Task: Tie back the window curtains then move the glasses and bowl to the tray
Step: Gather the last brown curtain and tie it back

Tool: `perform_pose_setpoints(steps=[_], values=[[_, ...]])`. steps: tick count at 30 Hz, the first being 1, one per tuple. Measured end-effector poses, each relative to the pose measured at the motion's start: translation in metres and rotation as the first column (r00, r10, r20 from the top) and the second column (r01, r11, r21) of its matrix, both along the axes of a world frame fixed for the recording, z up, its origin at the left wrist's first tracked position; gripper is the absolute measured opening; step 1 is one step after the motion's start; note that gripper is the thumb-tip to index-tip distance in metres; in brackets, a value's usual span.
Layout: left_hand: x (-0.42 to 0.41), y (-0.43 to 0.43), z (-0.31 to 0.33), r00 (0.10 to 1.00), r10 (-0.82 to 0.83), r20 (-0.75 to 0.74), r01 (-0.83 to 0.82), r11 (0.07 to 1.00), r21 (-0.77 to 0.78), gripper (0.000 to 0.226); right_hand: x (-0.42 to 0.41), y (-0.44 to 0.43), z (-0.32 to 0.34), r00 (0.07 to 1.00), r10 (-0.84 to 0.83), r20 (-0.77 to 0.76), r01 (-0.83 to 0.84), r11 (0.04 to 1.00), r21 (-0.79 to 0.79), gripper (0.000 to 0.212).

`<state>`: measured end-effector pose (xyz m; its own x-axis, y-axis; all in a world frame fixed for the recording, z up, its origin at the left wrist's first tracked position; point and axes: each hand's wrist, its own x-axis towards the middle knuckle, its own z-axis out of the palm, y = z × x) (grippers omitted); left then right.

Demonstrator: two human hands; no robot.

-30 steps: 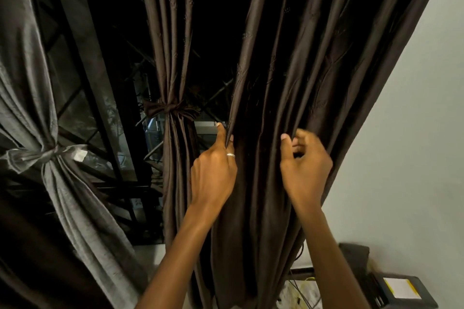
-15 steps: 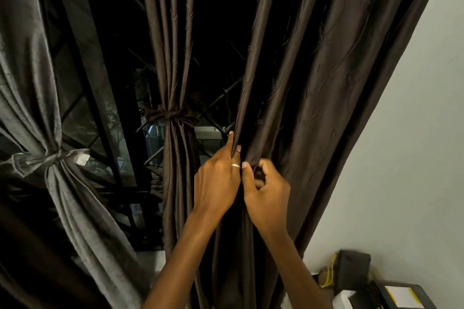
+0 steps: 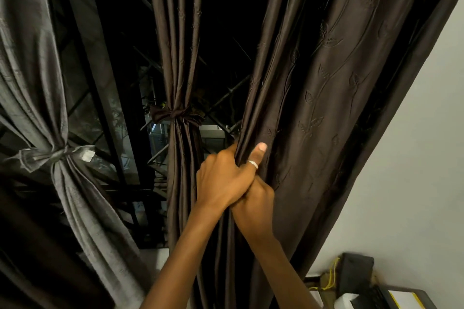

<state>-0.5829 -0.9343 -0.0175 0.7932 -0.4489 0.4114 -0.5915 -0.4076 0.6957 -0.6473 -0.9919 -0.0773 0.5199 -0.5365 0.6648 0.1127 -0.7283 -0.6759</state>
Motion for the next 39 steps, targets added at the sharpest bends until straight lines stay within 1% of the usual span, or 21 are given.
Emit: perform_pose_setpoints(steps=[2,4,6,7,8,9,11,13,15,16,17,18,19,20,21,22,24,26,31,36,39], values=[[-0.001,-0.004,-0.002,0.999,0.042,-0.005,-0.042,0.999,-0.026,0.05,-0.001,0.001,0.001,0.999,0.05,-0.007,-0.05,0.998,0.026,0.028],[0.002,-0.004,-0.004,0.999,0.041,-0.03,-0.042,0.998,-0.043,0.04,-0.005,-0.002,0.006,0.985,0.171,-0.035,-0.168,0.984,0.061,0.027],[0.007,0.001,-0.007,0.998,0.021,-0.051,-0.023,0.999,-0.048,0.038,-0.012,-0.01,0.012,0.956,0.28,-0.091,-0.273,0.958,0.085,0.042],[0.01,0.003,-0.008,0.999,0.015,-0.05,-0.018,0.998,-0.056,0.038,-0.018,-0.014,0.017,0.956,0.27,-0.116,-0.261,0.962,0.085,0.043],[0.012,0.005,-0.009,0.999,0.016,-0.036,-0.018,0.998,-0.066,0.039,-0.023,-0.018,0.024,0.969,0.221,-0.108,-0.213,0.974,0.075,0.041],[0.013,0.007,-0.01,1.0,0.02,-0.016,-0.021,0.997,-0.073,0.039,-0.029,-0.022,0.034,0.99,0.125,-0.066,-0.122,0.991,0.052,0.038],[0.015,0.008,-0.012,1.0,0.027,0.01,-0.026,0.997,-0.077,0.042,-0.04,-0.033,0.061,0.991,-0.093,0.096,0.095,0.995,-0.013,0.034],[0.015,0.008,-0.014,1.0,0.023,0.014,-0.022,0.997,-0.069,0.043,-0.048,-0.045,0.092,0.918,-0.29,0.27,0.324,0.942,-0.09,0.031],[0.015,0.007,-0.014,0.999,0.029,0.021,-0.028,0.998,-0.05,0.042,-0.054,-0.062,0.117,0.802,-0.457,0.386,0.529,0.843,-0.101,0.041],[0.016,0.007,-0.014,0.999,0.032,0.026,-0.031,0.999,-0.044,0.042,-0.055,-0.071,0.127,0.756,-0.512,0.408,0.585,0.808,-0.07,0.049],[0.016,0.007,-0.014,0.999,0.031,0.029,-0.03,0.999,-0.043,0.042,-0.056,-0.08,0.134,0.742,-0.54,0.397,0.596,0.802,-0.023,0.056],[0.016,0.007,-0.013,0.999,0.026,0.03,-0.025,0.999,-0.047,0.042,-0.055,-0.087,0.14,0.764,-0.542,0.351,0.565,0.824,0.043,0.06],[0.016,0.007,-0.014,0.999,0.02,0.029,-0.018,0.998,-0.057,0.041,-0.054,-0.092,0.141,0.806,-0.52,0.282,0.51,0.853,0.112,0.062],[0.016,0.008,-0.014,1.0,0.011,0.023,-0.01,0.997,-0.073,0.041,-0.053,-0.096,0.138,0.844,-0.494,0.207,0.469,0.868,0.162,0.06],[0.016,0.008,-0.015,1.0,0.001,0.013,0.0,0.996,-0.091,0.041,-0.053,-0.097,0.131,0.863,-0.481,0.152,0.456,0.873,0.174,0.056],[0.016,0.009,-0.016,1.0,-0.011,0.003,0.011,0.994,-0.111,0.041,-0.053,-0.097,0.121,0.869,-0.475,0.136,0.454,0.877,0.16,0.049],[0.016,0.01,-0.016,1.0,-0.029,-0.002,0.029,0.99,-0.138,0.04,-0.053,-0.088,0.101,0.883,-0.439,0.164,0.423,0.897,0.129,0.033],[0.015,0.011,-0.017,0.999,-0.041,0.008,0.042,0.989,-0.14,0.038,-0.05,-0.074,0.088,0.902,-0.4,0.166,0.382,0.915,0.129,0.023],[0.01,0.008,-0.018,0.999,-0.043,0.004,0.043,0.994,-0.096,0.036,-0.03,-0.035,0.082,0.932,-0.303,0.197,0.297,0.953,0.06,0.02],[-0.007,0.005,-0.017,0.994,-0.059,0.094,0.06,0.998,-0.003,0.023,-0.001,0.004,0.075,0.966,-0.201,0.16,0.188,0.978,0.093,0.021],[-0.008,0.008,-0.014,0.99,-0.052,0.128,0.048,0.998,0.033,0.022,0.005,0.012,0.073,0.974,-0.155,0.166,0.138,0.984,0.113,0.018]])
